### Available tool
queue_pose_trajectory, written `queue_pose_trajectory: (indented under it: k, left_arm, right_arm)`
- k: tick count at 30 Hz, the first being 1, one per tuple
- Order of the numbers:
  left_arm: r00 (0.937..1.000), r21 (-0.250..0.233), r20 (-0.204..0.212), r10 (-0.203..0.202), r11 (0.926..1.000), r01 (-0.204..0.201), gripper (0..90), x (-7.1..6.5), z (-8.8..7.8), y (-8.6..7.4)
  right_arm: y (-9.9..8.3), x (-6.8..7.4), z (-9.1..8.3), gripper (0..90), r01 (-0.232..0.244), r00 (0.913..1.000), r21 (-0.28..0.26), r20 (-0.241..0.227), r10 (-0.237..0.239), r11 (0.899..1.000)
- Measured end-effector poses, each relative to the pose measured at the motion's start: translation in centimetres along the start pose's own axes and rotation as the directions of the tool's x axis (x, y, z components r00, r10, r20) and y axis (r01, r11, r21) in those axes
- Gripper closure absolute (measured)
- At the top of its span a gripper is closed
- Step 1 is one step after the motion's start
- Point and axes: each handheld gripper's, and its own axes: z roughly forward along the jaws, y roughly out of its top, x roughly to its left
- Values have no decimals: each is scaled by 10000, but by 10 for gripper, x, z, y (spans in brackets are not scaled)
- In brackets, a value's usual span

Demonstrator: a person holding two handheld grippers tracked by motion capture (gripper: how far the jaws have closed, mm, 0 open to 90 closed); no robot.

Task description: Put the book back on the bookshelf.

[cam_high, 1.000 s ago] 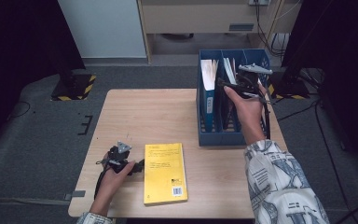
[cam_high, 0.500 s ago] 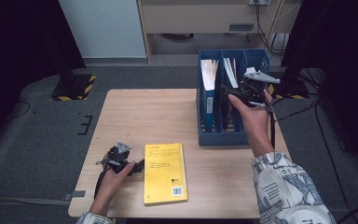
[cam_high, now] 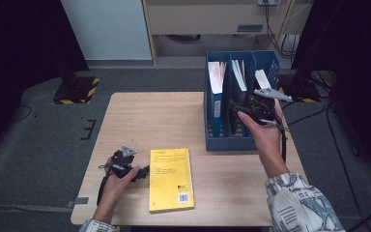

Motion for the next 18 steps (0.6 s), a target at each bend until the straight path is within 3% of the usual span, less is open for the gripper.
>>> queue_pose_trajectory:
  k: [7, 18]
  left_arm:
    - [10000, -382, -47, -61, 9993, 59, 0, 1, 1, -4]
    - [10000, -481, -26, -16, 9988, 15, 0, 1, 1, -4]
  right_arm:
    - [-26, 0, -6, 202, -134, 9990, 188, -421, 142, 9997]
    - [-71, 18, -3, 194, 50, 9915, 813, -1298, 56, 9967]
